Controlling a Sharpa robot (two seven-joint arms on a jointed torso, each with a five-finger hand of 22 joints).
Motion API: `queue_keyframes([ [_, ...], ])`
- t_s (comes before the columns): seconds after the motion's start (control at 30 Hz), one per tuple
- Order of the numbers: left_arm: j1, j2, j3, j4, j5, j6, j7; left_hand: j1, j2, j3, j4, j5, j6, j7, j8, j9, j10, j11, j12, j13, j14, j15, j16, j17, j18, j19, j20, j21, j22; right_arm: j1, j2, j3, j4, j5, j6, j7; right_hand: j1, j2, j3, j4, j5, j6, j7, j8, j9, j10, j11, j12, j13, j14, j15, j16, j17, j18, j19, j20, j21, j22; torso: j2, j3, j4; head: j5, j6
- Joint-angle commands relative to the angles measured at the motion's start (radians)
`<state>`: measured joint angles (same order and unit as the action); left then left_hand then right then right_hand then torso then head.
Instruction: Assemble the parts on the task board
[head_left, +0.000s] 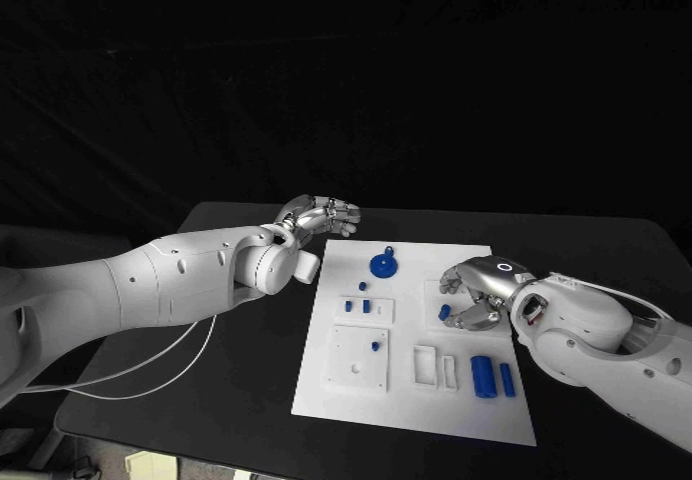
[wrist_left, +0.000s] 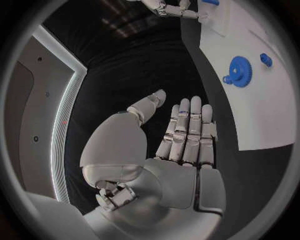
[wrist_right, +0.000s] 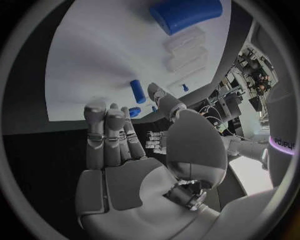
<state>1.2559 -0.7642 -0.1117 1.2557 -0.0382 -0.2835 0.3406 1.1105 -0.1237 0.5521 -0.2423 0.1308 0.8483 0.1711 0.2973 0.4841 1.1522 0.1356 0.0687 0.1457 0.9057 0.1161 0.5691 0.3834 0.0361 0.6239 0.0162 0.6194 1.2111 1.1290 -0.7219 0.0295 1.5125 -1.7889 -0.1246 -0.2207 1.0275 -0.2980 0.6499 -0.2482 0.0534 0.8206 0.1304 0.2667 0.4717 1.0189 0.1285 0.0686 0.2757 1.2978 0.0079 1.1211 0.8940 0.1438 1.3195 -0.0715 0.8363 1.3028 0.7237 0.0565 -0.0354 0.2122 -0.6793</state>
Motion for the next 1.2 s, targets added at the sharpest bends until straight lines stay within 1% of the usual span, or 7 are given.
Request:
queue_keyframes([
  [0.03, 0.002, 0.002, 0.001, 0.000, 0.004, 0.014, 0.007, -0.008, 0.002, -0.003, 0.003, -0.002, -0.006, 0.004, 0.002, -0.001, 0.007, 0.002, 0.003, -0.002, 0.008, -0.001, -0.007, 0.002, 0.012, 0.008, 0.000, -0.005, 0.001, 0.000, 0.002, -0.014, 0.000, -0.015, 0.057, 0.003, 0.014, -0.001, 0.005, 0.008, -0.004, -0.003, -0.001, 0.006, 0.002, 0.007, -0.003, 0.005, -0.006, -0.013, 0.003, 0.003, -0.003, 0.118, -0.001, 0.007, -0.007, -0.001, 0.001, -0.0004, 0.0004, 0.000, -0.002],
  [0.2, 0.002, 0.003, 0.001, 0.000, 0.004, 0.014, 0.007, -0.008, 0.002, -0.003, 0.003, -0.002, -0.006, 0.004, 0.002, -0.001, 0.007, 0.001, 0.003, -0.002, 0.008, -0.001, -0.007, 0.002, 0.012, 0.009, 0.000, -0.005, 0.002, 0.000, 0.009, -0.028, -0.008, 0.002, 0.035, 0.007, 0.043, 0.003, 0.036, 0.027, -0.004, 0.011, 0.010, 0.017, 0.006, 0.048, -0.016, 0.028, -0.010, -0.012, -0.010, 0.002, -0.008, 0.118, 0.000, 0.011, -0.011, -0.002, 0.001, -0.0008, -0.0003, 0.005, -0.007],
  [0.33, 0.002, 0.003, 0.001, 0.000, 0.004, 0.016, 0.007, -0.008, 0.002, -0.003, 0.004, -0.002, -0.006, 0.004, 0.002, -0.001, 0.007, 0.001, 0.003, -0.002, 0.008, -0.001, -0.007, 0.003, 0.012, 0.009, 0.000, -0.005, 0.002, 0.000, 0.016, -0.033, -0.008, 0.016, -0.003, 0.016, 0.070, 0.004, 0.085, 0.059, -0.004, 0.019, 0.030, 0.025, 0.008, 0.073, -0.023, 0.047, -0.016, -0.010, -0.016, -0.001, -0.014, 0.118, 0.005, 0.015, -0.015, -0.003, 0.001, -0.0009, 0.0010, 0.007, -0.010],
  [0.47, 0.002, 0.007, 0.001, -0.004, 0.004, 0.017, 0.006, -0.009, 0.003, -0.003, 0.004, -0.002, -0.005, 0.004, 0.003, -0.001, 0.008, 0.001, 0.003, -0.002, 0.009, -0.001, -0.008, 0.004, 0.012, 0.009, 0.000, -0.005, 0.002, 0.000, 0.020, -0.035, -0.009, 0.016, -0.026, 0.018, 0.088, 0.009, 0.118, 0.081, -0.004, 0.032, 0.033, 0.034, 0.010, 0.090, -0.026, 0.062, -0.019, -0.007, -0.020, -0.001, -0.017, 0.118, 0.008, 0.016, -0.016, -0.003, 0.001, -0.0006, 0.0003, 0.008, -0.011],
  [0.8, 0.002, 0.009, 0.001, -0.007, 0.004, 0.021, 0.006, -0.009, 0.004, -0.003, 0.005, -0.002, -0.004, 0.003, 0.003, -0.001, 0.009, 0.001, 0.004, -0.003, 0.009, -0.001, -0.009, 0.006, 0.012, 0.009, -0.001, -0.006, 0.002, 0.000, 0.021, -0.035, -0.004, -0.005, -0.044, 0.018, 0.132, 0.054, 0.188, 0.103, -0.005, 0.084, 0.023, 0.063, 0.017, 0.152, -0.050, 0.115, -0.011, 0.001, -0.042, -0.001, -0.022, 0.118, 0.014, 0.017, -0.014, 0.002, 0.000, -0.0003, -0.0011, 0.010, -0.012],
  [1.0, 0.002, 0.008, 0.001, -0.008, 0.004, 0.021, 0.005, -0.009, 0.004, -0.004, 0.006, -0.002, -0.004, 0.003, 0.003, -0.001, 0.009, 0.001, 0.004, -0.003, 0.010, -0.001, -0.009, 0.006, 0.012, 0.009, -0.001, -0.006, 0.003, 0.000, 0.020, -0.035, -0.002, -0.038, -0.057, 0.011, 0.145, 0.078, 0.210, 0.086, -0.005, 0.142, 0.002, 0.093, 0.030, 0.204, -0.075, 0.163, 0.011, 0.004, -0.066, -0.001, -0.023, 0.118, 0.015, 0.010, -0.009, 0.011, 0.000, 0.0003, 0.0000, 0.008, -0.013],
  [1.2, 0.002, 0.008, 0.001, -0.008, 0.004, 0.022, 0.003, -0.010, 0.004, -0.004, 0.006, -0.003, -0.004, 0.003, 0.004, -0.001, 0.009, 0.001, 0.004, -0.003, 0.010, -0.001, -0.010, 0.007, 0.012, 0.010, -0.001, -0.006, 0.003, 0.000, 0.019, -0.035, -0.001, -0.048, -0.053, 0.008, 0.142, 0.079, 0.215, 0.076, -0.005, 0.152, -0.002, 0.096, 0.033, 0.206, -0.079, 0.175, 0.020, 0.005, -0.070, -0.002, -0.024, 0.118, 0.015, 0.009, -0.008, 0.013, 0.001, 0.0001, -0.0001, 0.008, -0.013],
])
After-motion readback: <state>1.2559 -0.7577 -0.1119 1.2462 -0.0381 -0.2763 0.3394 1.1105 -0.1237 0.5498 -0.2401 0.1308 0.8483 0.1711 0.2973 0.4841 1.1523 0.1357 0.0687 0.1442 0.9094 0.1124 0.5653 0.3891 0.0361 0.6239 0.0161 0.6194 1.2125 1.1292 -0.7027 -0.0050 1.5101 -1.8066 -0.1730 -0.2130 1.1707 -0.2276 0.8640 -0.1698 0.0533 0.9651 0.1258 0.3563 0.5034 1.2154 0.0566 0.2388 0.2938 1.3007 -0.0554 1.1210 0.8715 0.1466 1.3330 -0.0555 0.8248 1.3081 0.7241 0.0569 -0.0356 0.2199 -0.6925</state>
